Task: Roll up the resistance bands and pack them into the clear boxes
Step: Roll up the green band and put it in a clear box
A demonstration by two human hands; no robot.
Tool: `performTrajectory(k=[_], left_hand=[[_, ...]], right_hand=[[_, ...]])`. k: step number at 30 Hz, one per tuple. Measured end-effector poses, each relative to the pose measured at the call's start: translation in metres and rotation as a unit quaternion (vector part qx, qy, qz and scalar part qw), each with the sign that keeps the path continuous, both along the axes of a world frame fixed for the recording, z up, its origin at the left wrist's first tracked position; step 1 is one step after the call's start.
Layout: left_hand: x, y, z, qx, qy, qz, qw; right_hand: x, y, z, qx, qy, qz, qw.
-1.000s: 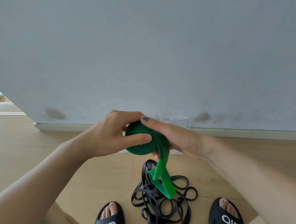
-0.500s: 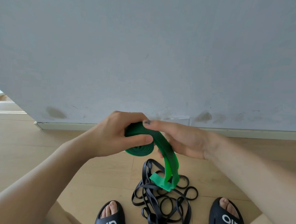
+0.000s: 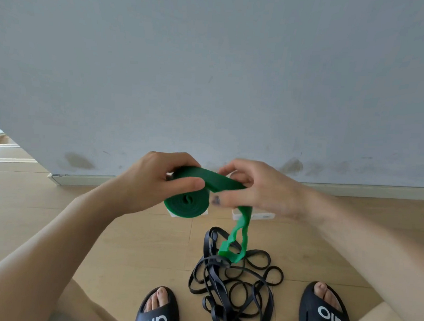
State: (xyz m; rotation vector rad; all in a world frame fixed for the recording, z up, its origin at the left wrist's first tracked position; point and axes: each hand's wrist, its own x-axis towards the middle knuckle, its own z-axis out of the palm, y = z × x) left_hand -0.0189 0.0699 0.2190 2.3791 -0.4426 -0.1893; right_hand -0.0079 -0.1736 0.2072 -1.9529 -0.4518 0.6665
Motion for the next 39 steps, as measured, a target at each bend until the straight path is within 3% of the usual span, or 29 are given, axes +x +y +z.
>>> performTrajectory(k=[3, 5, 9, 15, 20, 25, 27, 30, 33, 39], left_hand=[[0.002, 0.005, 0.003, -0.011, 0.015, 0.023, 1.0], [0.002, 0.005, 0.005, -0.026, 0.018, 0.03, 0.999], [0.001, 0.0, 0.004, -0.064, 0.031, 0.026, 0.997], [0.0, -0.001, 0.005, -0.164, 0.025, 0.052, 0.985], [-0.004, -0.009, 0.001, -0.193, 0.03, 0.038, 0.98], [-0.006, -0.011, 0.003, -0.19, 0.028, 0.021, 0.981], [-0.008, -0.01, 0.005, -0.151, 0.038, -0.011, 0.988], [-0.013, -0.016, 0.004, -0.052, 0.035, -0.055, 0.996], [-0.013, -0.02, 0.001, 0.017, 0.02, -0.072, 0.997], [-0.012, -0.017, 0.001, 0.008, -0.005, -0.093, 0.996]], right_hand=[[-0.005, -0.001, -0.003, -0.048, -0.173, -0.026, 0.983], [-0.008, 0.0, -0.005, -0.056, -0.187, -0.028, 0.98], [-0.009, -0.002, -0.005, -0.055, -0.123, -0.012, 0.991], [-0.004, 0.001, -0.012, 0.073, 0.04, -0.028, 0.996], [-0.005, 0.005, -0.009, 0.183, 0.205, 0.029, 0.961], [-0.007, 0.005, -0.017, 0.276, 0.293, -0.002, 0.915], [-0.01, 0.006, -0.02, 0.256, 0.283, -0.004, 0.924], [-0.013, 0.011, -0.025, 0.146, 0.215, -0.011, 0.965], [-0.014, 0.018, -0.031, 0.078, 0.177, -0.024, 0.981], [-0.01, 0.017, -0.029, 0.05, 0.154, 0.027, 0.986]])
